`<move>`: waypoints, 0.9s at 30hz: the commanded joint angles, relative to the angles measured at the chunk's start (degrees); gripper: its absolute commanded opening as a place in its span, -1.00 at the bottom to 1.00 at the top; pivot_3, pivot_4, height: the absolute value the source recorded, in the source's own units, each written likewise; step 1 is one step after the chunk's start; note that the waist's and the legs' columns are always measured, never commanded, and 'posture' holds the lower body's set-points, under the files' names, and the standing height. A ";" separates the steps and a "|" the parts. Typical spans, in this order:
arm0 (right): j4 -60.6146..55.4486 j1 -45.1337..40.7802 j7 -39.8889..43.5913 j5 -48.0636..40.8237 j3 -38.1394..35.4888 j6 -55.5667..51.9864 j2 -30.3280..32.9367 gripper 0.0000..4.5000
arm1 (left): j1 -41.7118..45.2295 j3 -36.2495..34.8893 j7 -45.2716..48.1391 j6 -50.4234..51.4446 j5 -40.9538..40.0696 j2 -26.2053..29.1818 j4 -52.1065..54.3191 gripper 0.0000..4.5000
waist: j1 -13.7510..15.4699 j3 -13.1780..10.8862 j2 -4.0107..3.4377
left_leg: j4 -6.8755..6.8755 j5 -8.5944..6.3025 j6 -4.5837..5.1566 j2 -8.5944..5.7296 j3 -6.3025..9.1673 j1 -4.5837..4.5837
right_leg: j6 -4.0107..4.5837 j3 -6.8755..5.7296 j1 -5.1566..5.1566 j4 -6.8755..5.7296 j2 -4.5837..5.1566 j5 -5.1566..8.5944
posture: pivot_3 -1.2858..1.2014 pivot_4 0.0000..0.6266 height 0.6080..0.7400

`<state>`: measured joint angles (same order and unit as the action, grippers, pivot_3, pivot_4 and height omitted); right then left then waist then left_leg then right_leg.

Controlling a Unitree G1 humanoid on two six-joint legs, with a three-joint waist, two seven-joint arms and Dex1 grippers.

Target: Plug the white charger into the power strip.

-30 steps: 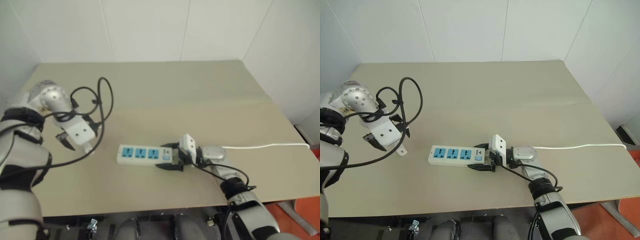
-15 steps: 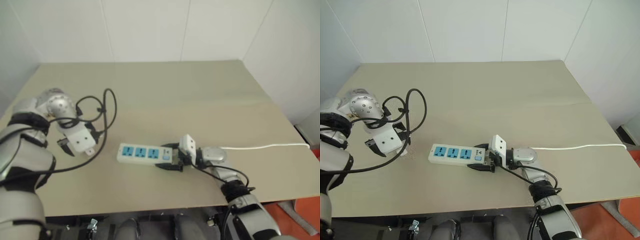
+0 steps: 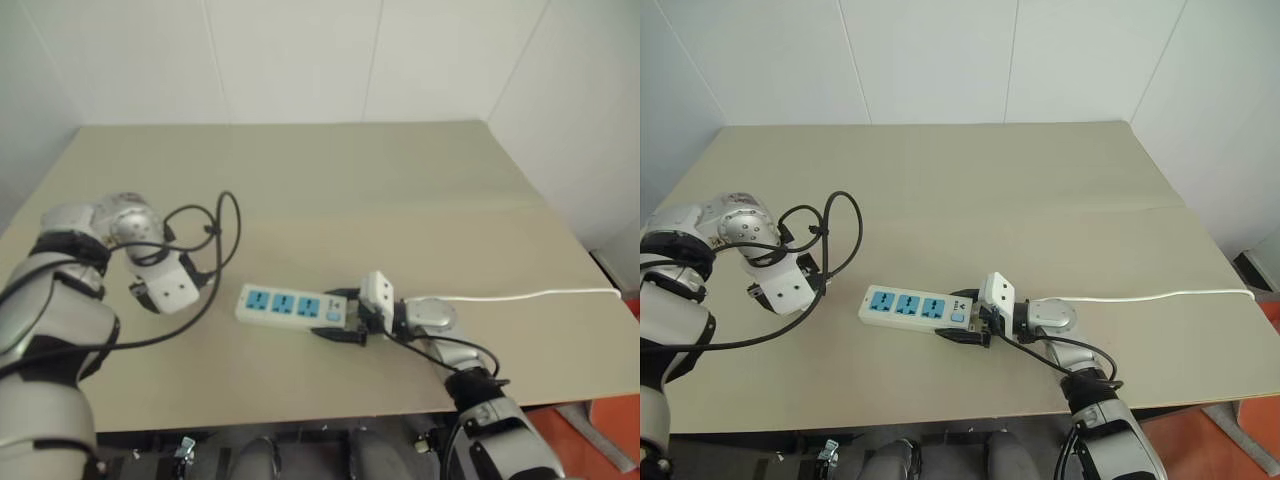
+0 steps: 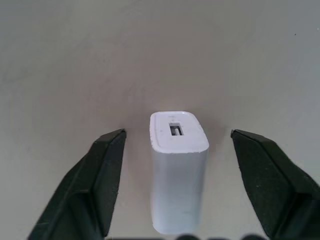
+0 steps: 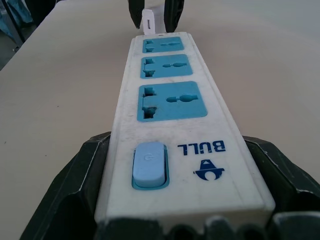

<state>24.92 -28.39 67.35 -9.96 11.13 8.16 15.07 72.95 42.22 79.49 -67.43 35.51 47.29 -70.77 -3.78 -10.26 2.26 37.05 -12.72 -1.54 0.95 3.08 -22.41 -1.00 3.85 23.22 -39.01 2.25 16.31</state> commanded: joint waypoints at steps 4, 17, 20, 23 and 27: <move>-1.15 0.49 -0.18 -0.29 0.30 -0.94 0.45 0.53 | 0.69 -0.77 0.51 -1.17 0.07 -0.07 -1.13 -0.34 | 0.02 0.00 0.00 | 0.00 0.00 0.00 -0.01 0.00 0.00 | 0.00 0.00 0.00 0.00 0.00 0.00 | 0.03 -0.52 1.00; 1.31 -0.88 0.47 -0.06 0.60 0.04 0.13 0.53 | 2.77 -11.07 12.47 3.72 -15.87 0.30 -0.94 -0.55 | -0.03 0.00 0.00 | 0.12 0.00 0.00 0.00 0.01 0.00 | 0.00 -0.02 -0.03 -0.04 0.00 0.00 | 0.03 -0.52 1.00; 1.99 -1.23 1.22 -0.05 0.77 0.61 0.10 0.53 | 4.12 -16.03 13.01 15.27 -27.40 -0.39 1.60 -0.55 | -0.04 0.00 0.01 | 0.20 0.00 0.00 0.00 0.04 -0.02 | 0.00 -0.05 -0.05 -0.07 0.00 0.00 | 0.03 -0.52 1.00; 2.89 -1.69 1.64 0.01 0.79 1.12 0.01 0.53 | 3.39 -22.00 13.01 30.35 -39.54 -1.67 7.89 -0.55 | -0.11 0.00 0.01 | 0.26 0.00 0.00 0.00 0.06 -0.03 | -0.02 -0.05 -0.07 -0.09 0.01 0.01 | 0.03 -0.52 1.00; 3.68 -1.85 3.04 -0.15 0.92 1.77 0.31 0.53 | 0.91 -37.73 8.15 58.44 -56.71 -6.52 20.99 -0.55 | -0.21 0.00 0.00 | 0.38 -0.01 0.02 0.02 0.14 -0.09 | -0.02 -0.12 -0.08 -0.15 0.01 0.01 | 0.03 -0.52 1.00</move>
<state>28.07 -30.37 68.92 -10.22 11.35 8.96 15.09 74.12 10.40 90.28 -19.11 -13.73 41.01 -55.64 -4.00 -10.25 2.27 37.49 -12.73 -1.51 0.97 3.25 -22.52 -1.05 3.72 23.15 -39.20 2.26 16.34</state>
